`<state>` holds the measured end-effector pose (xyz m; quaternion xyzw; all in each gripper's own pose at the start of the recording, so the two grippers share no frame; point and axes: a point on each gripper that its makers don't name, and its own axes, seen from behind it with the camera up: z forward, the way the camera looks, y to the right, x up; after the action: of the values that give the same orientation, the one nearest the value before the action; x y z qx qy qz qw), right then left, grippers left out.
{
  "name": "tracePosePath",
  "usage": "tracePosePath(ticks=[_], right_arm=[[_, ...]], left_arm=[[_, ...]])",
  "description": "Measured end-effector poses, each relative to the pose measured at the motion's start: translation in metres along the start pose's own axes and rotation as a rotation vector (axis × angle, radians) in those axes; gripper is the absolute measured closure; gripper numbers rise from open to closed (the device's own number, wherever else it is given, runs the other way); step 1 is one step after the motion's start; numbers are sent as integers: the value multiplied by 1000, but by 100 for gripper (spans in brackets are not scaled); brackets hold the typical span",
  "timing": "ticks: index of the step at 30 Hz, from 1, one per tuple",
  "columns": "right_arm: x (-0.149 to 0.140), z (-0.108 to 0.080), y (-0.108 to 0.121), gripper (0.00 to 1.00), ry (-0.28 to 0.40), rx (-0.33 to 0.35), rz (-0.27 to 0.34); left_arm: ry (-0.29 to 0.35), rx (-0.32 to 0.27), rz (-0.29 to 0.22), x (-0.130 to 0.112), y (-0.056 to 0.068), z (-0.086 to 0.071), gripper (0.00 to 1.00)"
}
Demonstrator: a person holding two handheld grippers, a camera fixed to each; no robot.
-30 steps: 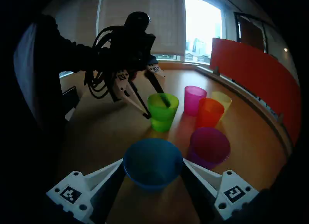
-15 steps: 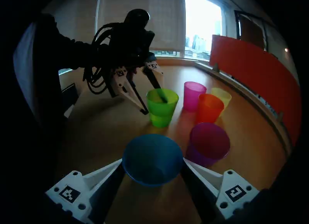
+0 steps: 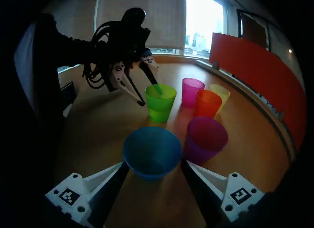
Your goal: Pour water
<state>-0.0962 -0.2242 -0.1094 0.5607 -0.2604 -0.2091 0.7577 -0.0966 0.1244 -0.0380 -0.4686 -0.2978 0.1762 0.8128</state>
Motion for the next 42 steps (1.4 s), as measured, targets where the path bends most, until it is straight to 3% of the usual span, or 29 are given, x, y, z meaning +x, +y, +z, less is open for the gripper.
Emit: tracePosePath(ticks=[12, 24, 33, 42], right_arm=[[-9, -11, 5, 0, -26, -28, 8], [-29, -34, 18, 0, -74, -84, 24], [-36, -50, 36, 0, -100, -169, 65], [-34, -67, 57, 0, -90, -276, 163]], left_arm=[[-21, 48, -12, -11, -12, -11, 17], [-24, 94, -32, -16, -25, -24, 17], [-28, 178, -84, -18, -48, -38, 17], [-29, 301, -156, -23, -76, -55, 17]])
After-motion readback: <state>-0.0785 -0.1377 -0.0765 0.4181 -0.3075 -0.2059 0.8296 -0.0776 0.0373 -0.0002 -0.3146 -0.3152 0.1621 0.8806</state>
